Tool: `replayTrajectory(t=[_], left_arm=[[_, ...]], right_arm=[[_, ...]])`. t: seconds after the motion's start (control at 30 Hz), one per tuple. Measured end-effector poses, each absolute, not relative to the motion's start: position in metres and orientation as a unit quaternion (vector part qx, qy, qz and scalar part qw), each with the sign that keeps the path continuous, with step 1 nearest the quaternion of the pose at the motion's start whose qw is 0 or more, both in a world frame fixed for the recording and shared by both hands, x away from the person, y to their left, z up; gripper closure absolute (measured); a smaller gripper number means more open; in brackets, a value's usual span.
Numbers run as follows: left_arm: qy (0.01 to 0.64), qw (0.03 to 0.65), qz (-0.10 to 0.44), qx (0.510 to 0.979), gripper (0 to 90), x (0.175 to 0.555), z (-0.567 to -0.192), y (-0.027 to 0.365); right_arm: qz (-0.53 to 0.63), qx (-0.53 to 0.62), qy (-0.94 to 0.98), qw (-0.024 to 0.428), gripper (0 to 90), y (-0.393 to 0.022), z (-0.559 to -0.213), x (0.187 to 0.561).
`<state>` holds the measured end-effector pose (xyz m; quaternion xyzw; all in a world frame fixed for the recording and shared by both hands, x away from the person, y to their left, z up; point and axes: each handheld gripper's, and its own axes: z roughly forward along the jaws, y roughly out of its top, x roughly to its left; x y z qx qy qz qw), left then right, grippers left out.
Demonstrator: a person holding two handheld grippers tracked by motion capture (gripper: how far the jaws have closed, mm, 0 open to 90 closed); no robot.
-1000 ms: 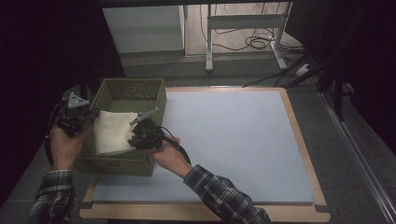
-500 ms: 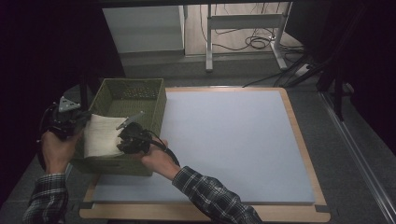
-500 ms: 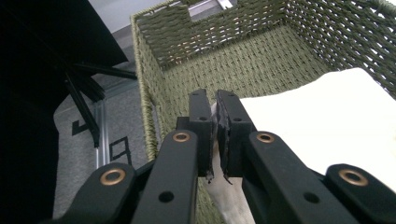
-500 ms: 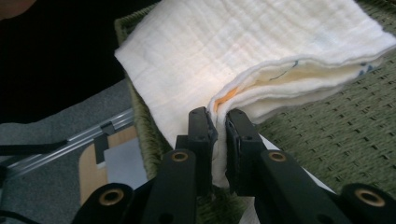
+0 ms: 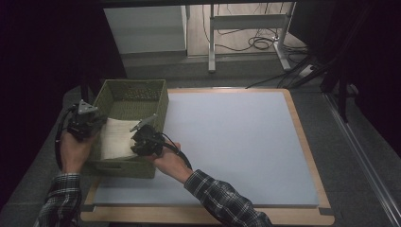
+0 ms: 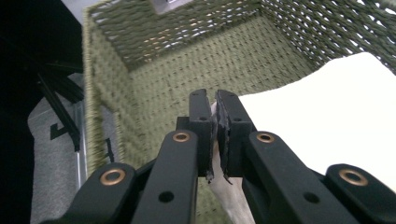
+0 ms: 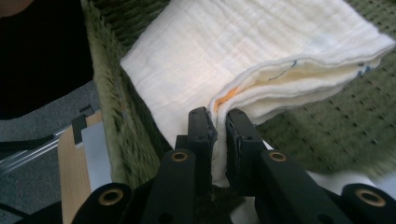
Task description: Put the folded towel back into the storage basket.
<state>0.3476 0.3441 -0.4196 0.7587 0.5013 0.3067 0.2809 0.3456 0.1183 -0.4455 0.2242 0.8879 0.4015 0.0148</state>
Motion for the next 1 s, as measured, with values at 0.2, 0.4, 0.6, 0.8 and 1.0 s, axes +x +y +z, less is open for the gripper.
replayTrajectory(t=[0.2,0.4,0.6,0.8,1.0], left_arm=[[0.490,0.271,0.297,0.774,85.6,0.354,-0.426,0.330],[0.484,0.270,0.289,0.781,85.5,0.356,-0.430,0.323],[0.482,0.258,0.283,0.788,85.3,0.358,-0.435,0.320],[0.489,0.249,0.277,0.789,74.3,0.362,-0.442,0.319],[0.494,0.264,0.278,0.781,64.9,0.360,-0.439,0.320]], right_arm=[[0.405,0.233,0.884,0.011,80.8,0.107,-0.449,0.342],[0.394,0.229,0.890,0.015,80.8,0.110,-0.447,0.328],[0.380,0.232,0.895,0.026,80.4,0.115,-0.448,0.322],[0.384,0.230,0.894,0.020,66.3,0.118,-0.446,0.325],[0.398,0.232,0.887,0.027,64.6,0.113,-0.435,0.331]])
